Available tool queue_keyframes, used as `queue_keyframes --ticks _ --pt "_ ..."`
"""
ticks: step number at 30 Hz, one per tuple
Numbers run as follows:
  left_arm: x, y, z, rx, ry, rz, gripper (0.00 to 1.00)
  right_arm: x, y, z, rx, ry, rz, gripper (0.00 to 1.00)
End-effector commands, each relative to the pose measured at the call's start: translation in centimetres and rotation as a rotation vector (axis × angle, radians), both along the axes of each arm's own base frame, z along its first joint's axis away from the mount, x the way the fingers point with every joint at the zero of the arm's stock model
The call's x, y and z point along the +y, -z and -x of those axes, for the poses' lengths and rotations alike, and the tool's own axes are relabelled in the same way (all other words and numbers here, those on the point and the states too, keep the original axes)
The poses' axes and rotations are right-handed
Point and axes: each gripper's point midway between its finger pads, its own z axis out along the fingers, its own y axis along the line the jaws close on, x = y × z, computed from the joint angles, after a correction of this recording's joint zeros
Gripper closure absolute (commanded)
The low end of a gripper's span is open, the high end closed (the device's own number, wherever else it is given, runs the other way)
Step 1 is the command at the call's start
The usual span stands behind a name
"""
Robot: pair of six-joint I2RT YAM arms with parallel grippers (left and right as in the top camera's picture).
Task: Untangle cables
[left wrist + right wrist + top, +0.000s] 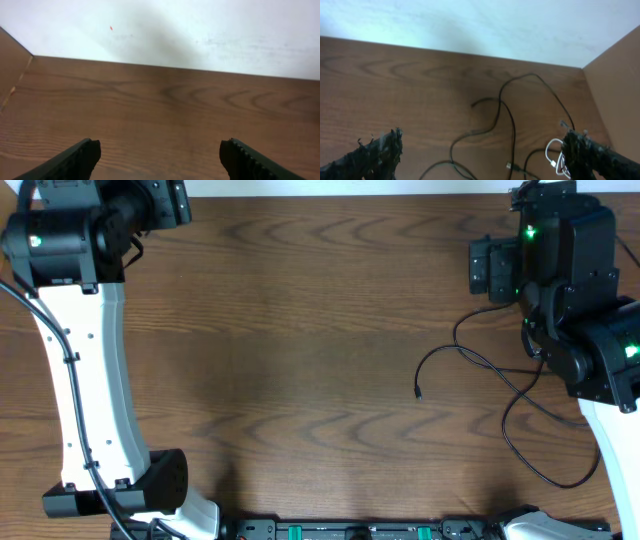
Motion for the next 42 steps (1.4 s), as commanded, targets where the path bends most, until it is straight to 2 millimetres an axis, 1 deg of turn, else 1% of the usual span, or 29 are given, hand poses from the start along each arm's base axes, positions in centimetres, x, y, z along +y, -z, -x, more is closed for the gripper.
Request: queue_keyframes --ticks 1,3,5,7,8,9,10,11,12,13,14,16,17,20,23,25,26,27,29,32,34,37,40,42 --pt "0.3 1.1 -0.1 0.038 -0.01 -0.003 0.19 -0.9 0.8 0.3 0.025 0.062 -0.019 0.01" --pt "0.3 1.2 0.0 0.041 -0.01 -0.003 0.19 -1.0 1.9 0.7 0.058 0.081 -0.029 0.01" --pt "0.3 1.2 0.0 0.044 -0.01 -0.002 0.19 -1.2 4.3 1.3 0.128 0.122 -0.047 0.01" --pt "0.3 1.4 0.1 0.05 -0.01 -0.001 0.19 -0.9 8.7 2.1 0.245 0.138 -0.064 0.01" --pt "0.3 1.4 0.1 0.05 -0.01 -0.001 0.19 -0.5 10.5 2.2 0.289 0.127 -0.073 0.01" --pt "0.3 1.4 0.1 0.051 -0.01 -0.001 0.19 -0.1 12.1 2.4 0.326 0.114 -0.077 0.05" --pt "0.3 1.4 0.1 0.051 -0.01 -0.001 0.19 0.5 14.6 2.7 0.381 0.093 -0.085 0.08" --pt "0.3 1.4 0.1 0.05 -0.01 -0.001 0.19 1.0 16.5 3.0 0.42 0.077 -0.096 0.12" --pt "0.3 1.4 0.1 0.051 -0.01 -0.001 0.19 1.6 18.5 3.3 0.456 0.055 -0.116 0.26" --pt "0.3 1.4 0.1 0.053 -0.01 -0.001 0.19 2.0 19.9 3.4 0.475 0.04 -0.131 0.36" --pt "0.3 1.4 0.2 0.054 -0.01 -0.001 0.19 2.4 21.0 3.4 0.486 0.026 -0.148 0.52" --pt "0.3 1.5 0.2 0.058 -0.01 -0.001 0.19 3.3 22.6 3.3 0.496 -0.013 -0.177 0.96" --pt "0.3 1.6 0.1 0.06 -0.01 0.0 0.19 4.1 23.6 3.3 0.506 -0.055 -0.198 0.99" --pt "0.0 2.0 -0.1 0.068 -0.002 0.01 0.19 6.2 26.7 3.8 0.554 -0.163 -0.258 0.99" --pt "-0.2 2.3 -0.4 0.075 0.009 0.02 0.19 6.3 28.2 3.8 0.585 -0.173 -0.248 0.99" --pt "-0.2 2.4 -0.6 0.074 0.009 0.019 0.19 6.5 29.5 3.3 0.606 -0.198 -0.219 0.99" --pt "-0.2 2.4 -0.7 0.071 0.009 0.019 0.19 6.6 30.4 3.0 0.621 -0.212 -0.202 0.99" --pt "-0.2 2.4 -0.8 0.069 0.009 0.019 0.19 6.9 31.8 2.4 0.639 -0.23 -0.181 0.99" --pt "-0.2 2.3 -0.9 0.062 0.009 0.018 0.19 7.4 33.4 1.5 0.653 -0.245 -0.166 0.99" --pt "-0.2 2.2 -1.0 0.056 0.009 0.018 0.19 7.8 35.0 0.3 0.645 -0.256 -0.157 0.99" --pt "-0.2 2.2 -1.0 0.057 0.009 0.018 0.19 7.6 36.5 0.1 0.668 -0.248 -0.151 0.99" --pt "-0.2 2.2 -1.0 0.058 0.009 0.018 0.19 7.3 38.2 0.2 0.706 -0.235 -0.145 0.99" --pt "-0.2 2.2 -1.0 0.058 0.009 0.018 0.19 7.2 39.1 0.4 0.728 -0.231 -0.139 0.99" --pt "-0.2 2.2 -1.0 0.058 0.009 0.018 0.19 7.0 39.2 0.4 0.731 -0.222 -0.131 0.99"
